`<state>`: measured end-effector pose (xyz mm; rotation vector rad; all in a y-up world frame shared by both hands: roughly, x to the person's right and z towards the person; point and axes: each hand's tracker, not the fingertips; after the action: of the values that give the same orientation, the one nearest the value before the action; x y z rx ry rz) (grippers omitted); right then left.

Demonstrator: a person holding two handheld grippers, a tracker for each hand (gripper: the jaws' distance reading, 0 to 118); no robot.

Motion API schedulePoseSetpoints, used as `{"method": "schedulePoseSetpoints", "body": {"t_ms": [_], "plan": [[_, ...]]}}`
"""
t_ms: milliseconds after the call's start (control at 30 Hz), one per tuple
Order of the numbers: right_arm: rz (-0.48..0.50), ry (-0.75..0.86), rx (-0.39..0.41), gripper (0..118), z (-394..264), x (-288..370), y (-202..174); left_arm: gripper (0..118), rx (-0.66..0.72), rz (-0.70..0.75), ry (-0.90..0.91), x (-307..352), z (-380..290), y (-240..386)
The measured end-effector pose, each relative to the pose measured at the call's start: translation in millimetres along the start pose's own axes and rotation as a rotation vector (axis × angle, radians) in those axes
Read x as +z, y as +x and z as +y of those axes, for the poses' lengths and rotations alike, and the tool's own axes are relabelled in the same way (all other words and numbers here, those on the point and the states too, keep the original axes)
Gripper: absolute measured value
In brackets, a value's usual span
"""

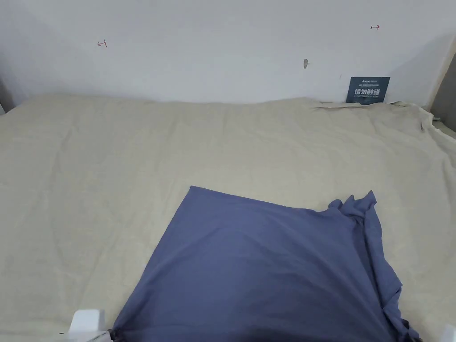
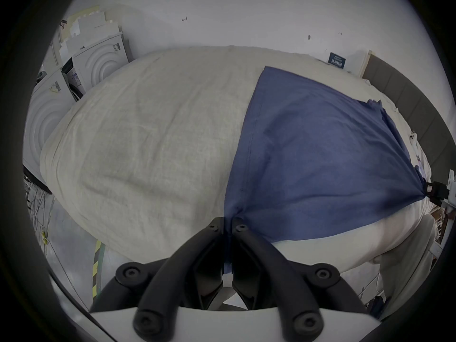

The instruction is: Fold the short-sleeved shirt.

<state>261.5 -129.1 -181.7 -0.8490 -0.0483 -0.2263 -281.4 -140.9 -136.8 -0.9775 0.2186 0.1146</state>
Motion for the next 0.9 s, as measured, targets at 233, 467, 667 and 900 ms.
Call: {"method": "schedulePoseSetpoints", "body": {"t_ms": [233, 467, 667, 900], "plan": [[-0.044, -0.1, 0.057, 10, 1.4, -14.5, -14.4, 6, 0.055, -0.005, -0.087, -20.3, 5.2, 8.3], [-0.03, 0.018, 0.113, 98, 19.8, 14.2, -30.0, 96, 0.085, -0.011, -0.085, -0.7, 23.1, 17.2], [-0.013, 0.236, 0.205, 109, 56.2, 56.5, -49.6, 118, 0.074, -0.057, 0.1, 37.6, 54.5, 30.7], [0.029, 0.39, 0.232, 108, 93.3, 83.7, -57.7, 118, 0.01, -0.085, 0.293, 73.4, 103.5, 57.8]]}}
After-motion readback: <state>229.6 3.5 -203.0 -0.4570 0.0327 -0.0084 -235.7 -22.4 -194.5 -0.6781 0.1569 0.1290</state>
